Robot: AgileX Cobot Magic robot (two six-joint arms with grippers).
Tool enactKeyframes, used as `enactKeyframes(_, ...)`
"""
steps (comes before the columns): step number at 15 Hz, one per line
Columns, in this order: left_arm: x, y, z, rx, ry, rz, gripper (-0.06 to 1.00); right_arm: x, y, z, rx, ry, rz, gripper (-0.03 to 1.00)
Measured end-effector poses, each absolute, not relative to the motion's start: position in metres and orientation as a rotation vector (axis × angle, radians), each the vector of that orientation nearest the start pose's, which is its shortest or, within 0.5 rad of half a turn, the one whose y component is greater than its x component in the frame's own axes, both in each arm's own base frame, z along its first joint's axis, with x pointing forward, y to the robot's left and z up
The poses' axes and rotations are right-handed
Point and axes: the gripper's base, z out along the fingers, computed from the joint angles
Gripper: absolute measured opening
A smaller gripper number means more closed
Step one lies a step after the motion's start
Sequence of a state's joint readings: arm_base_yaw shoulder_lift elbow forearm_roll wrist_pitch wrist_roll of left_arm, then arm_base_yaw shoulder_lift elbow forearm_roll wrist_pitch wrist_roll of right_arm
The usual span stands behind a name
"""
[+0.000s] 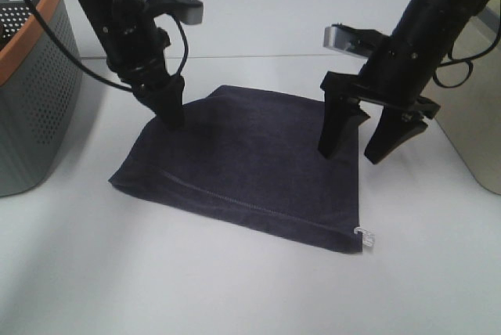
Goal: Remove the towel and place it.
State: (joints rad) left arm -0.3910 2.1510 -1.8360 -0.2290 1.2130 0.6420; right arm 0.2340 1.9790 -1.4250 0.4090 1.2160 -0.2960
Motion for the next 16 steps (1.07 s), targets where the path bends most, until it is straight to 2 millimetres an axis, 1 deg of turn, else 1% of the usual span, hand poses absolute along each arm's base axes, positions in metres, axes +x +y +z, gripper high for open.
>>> enactKeyframes(2,0.410,-0.190,0.256,1.250,2.573,-0.293,0.80,0.366,0.122,0.221,-0.544,3.029,0.596,0.76)
enactKeyframes(3,0.410,-0.190,0.275,1.129,2.572,-0.305,0.80,0.369,0.123,0.239,-0.508,2.981,0.588,0.76)
enactKeyframes(4,0.410,-0.190,0.286,1.074,2.565,-0.311,0.80,0.371,0.123,0.248,-0.488,2.959,0.580,0.76)
enactKeyframes(5,0.409,-0.188,0.312,0.917,2.556,-0.315,0.80,0.374,0.122,0.267,-0.452,2.909,0.559,0.76)
enactKeyframes(6,0.408,-0.187,0.321,0.881,2.546,-0.305,0.80,0.376,0.121,0.288,-0.416,2.855,0.537,0.76)
enactKeyframes(7,0.405,-0.183,0.336,0.830,2.524,-0.272,0.80,0.377,0.119,0.309,-0.389,2.799,0.496,0.76)
enactKeyframes(9,0.398,-0.171,0.361,0.693,2.507,-0.180,0.80,0.374,0.111,0.345,-0.331,2.708,0.393,0.76)
enactKeyframes(10,0.395,-0.161,0.373,0.609,2.494,-0.098,0.80,0.371,0.103,0.362,-0.284,2.666,0.325,0.76)
enactKeyframes(11,0.393,-0.148,0.384,0.537,2.477,-0.019,0.79,0.368,0.094,0.375,-0.220,2.634,0.264,0.76)
enactKeyframes(12,0.393,-0.133,0.392,0.458,2.468,0.029,0.77,0.364,0.079,0.385,-0.153,2.612,0.209,0.76)
enactKeyframes(14,0.391,-0.094,0.403,0.313,2.471,0.087,0.75,0.357,0.046,0.400,-0.030,2.570,0.157,0.76)
enactKeyframes(16,0.381,-0.057,0.412,0.191,2.475,0.117,0.75,0.341,0.015,0.410,0.081,2.548,0.112,0.76)
